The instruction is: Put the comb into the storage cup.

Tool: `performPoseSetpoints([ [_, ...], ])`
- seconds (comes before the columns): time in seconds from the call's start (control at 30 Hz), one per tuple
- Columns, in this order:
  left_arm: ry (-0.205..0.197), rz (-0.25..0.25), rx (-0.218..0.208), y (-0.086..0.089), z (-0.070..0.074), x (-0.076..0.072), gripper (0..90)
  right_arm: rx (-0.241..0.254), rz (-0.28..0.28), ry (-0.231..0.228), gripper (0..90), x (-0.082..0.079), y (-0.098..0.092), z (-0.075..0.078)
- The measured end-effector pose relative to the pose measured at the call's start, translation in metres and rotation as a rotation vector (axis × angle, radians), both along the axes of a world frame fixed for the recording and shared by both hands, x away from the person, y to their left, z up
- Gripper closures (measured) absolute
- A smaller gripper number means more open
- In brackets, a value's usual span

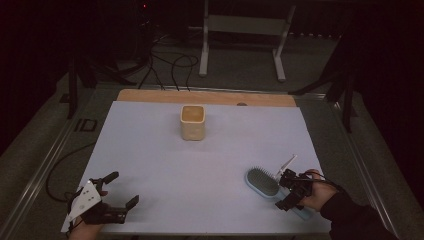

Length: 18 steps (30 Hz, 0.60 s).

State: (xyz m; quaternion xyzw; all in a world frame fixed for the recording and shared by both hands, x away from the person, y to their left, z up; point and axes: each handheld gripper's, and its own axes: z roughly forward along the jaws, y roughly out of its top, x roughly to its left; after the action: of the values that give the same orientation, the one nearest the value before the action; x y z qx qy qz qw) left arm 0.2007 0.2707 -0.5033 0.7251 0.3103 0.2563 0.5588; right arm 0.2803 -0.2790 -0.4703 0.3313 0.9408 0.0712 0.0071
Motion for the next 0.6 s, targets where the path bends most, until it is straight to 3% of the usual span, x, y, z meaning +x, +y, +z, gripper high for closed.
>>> performPoseSetpoints([
  [0.1,0.000,0.000,-0.001,0.000,0.000,0.000,0.0,-0.008,-0.013,0.017,16.6,0.000,0.004,-0.003],
  [0.17,0.000,0.000,-0.001,0.000,0.000,0.000,0.0,-0.025,0.008,0.027,13.6,0.000,0.005,-0.005],
  [0.27,0.001,0.000,-0.001,0.000,0.000,0.000,0.0,-0.024,0.003,0.048,14.3,-0.002,0.008,-0.006],
  [0.4,0.002,-0.001,0.000,0.000,0.000,0.000,0.0,-0.059,0.021,0.029,27.7,-0.001,0.010,-0.008],
  [0.43,0.001,-0.001,0.000,0.000,0.000,0.000,0.0,-0.065,0.000,0.034,33.5,0.000,0.011,-0.008],
  [0.53,0.001,0.000,-0.001,0.000,0.000,0.000,0.0,-0.093,0.003,0.011,43.0,0.004,0.011,-0.009],
  [0.57,0.001,-0.001,-0.002,0.000,0.000,0.000,0.0,-0.101,-0.024,0.010,45.0,0.004,0.013,-0.009],
  [0.6,0.001,-0.001,-0.001,0.000,0.000,0.000,0.0,-0.113,-0.012,0.003,47.1,0.006,0.012,-0.009],
])
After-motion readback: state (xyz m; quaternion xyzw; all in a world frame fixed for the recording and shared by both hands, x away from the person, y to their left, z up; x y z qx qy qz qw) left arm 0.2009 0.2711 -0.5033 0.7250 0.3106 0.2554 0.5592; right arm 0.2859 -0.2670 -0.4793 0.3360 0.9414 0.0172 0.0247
